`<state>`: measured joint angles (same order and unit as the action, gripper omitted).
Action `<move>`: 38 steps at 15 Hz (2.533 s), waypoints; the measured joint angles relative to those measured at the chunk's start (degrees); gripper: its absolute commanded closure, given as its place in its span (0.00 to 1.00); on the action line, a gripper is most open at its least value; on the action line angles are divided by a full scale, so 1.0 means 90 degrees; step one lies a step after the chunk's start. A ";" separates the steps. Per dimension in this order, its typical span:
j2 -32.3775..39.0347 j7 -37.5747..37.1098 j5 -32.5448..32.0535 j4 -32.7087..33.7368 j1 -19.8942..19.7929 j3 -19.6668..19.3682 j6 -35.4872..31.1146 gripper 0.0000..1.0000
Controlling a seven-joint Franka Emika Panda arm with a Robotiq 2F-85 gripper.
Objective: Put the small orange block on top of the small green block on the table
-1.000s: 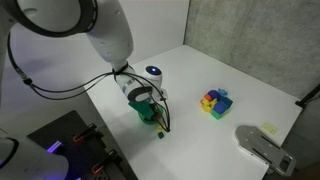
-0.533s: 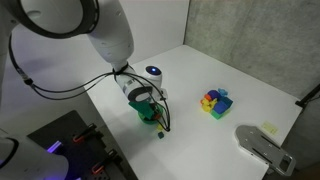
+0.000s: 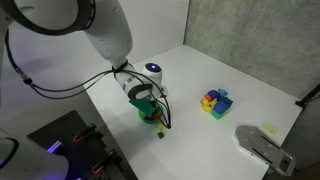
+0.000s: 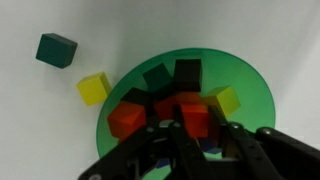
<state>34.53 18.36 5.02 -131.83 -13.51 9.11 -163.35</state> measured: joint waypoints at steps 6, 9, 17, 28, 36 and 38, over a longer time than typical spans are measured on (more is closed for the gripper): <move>-0.0697 -0.0009 0.0000 -0.0180 0.0001 -0.0166 0.0255 0.90; -0.1136 -0.0012 0.0000 -0.0374 0.0003 -0.0386 0.0502 0.90; -0.1388 -0.0012 -0.0055 -0.0724 -0.0031 -0.1401 0.0505 0.90; -0.0326 -0.0432 -0.0425 -0.0447 0.0103 -0.1662 -0.0224 0.90; 0.0113 -0.0664 -0.0540 -0.0146 0.0407 -0.1715 -0.0232 0.89; 0.0159 -0.0666 -0.0546 -0.0123 0.0450 -0.1717 -0.0232 0.44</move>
<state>35.97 12.37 0.11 -132.93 -9.46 -6.35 -165.44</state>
